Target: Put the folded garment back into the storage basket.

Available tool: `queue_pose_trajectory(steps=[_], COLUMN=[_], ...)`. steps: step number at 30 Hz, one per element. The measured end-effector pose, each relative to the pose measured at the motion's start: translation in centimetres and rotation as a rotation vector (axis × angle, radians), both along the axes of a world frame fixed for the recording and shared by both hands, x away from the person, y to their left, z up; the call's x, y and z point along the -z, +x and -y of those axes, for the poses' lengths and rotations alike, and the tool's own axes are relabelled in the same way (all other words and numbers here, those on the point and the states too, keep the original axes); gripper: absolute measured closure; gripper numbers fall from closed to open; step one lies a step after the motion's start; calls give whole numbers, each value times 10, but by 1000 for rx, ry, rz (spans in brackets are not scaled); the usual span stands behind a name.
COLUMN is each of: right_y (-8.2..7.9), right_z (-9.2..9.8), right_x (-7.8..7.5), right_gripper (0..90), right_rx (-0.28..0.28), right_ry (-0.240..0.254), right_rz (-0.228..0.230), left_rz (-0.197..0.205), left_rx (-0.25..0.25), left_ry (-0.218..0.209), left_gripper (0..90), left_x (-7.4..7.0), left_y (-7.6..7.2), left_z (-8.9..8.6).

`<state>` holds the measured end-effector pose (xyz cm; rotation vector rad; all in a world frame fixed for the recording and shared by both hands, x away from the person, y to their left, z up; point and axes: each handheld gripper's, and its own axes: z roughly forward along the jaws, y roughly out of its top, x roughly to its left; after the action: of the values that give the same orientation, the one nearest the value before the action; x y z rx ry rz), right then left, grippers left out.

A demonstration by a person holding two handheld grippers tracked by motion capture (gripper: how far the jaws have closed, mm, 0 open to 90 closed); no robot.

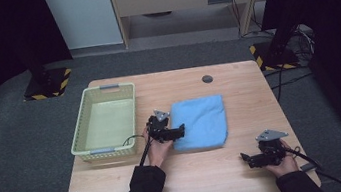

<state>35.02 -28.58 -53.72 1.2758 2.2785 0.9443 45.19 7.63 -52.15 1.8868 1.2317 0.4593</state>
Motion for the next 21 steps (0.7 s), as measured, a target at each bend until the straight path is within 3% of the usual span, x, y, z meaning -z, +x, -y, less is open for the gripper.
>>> queue_pose_trajectory(steps=[21], right_y=[0], right_z=[0], right_x=[0], right_gripper=[3], right_rx=[-1], right_ry=[0], right_rz=[-1], left_rz=[-34], left_rx=[39], left_ry=[-20], left_gripper=[104], left_x=[11], left_y=[3], left_z=[12])
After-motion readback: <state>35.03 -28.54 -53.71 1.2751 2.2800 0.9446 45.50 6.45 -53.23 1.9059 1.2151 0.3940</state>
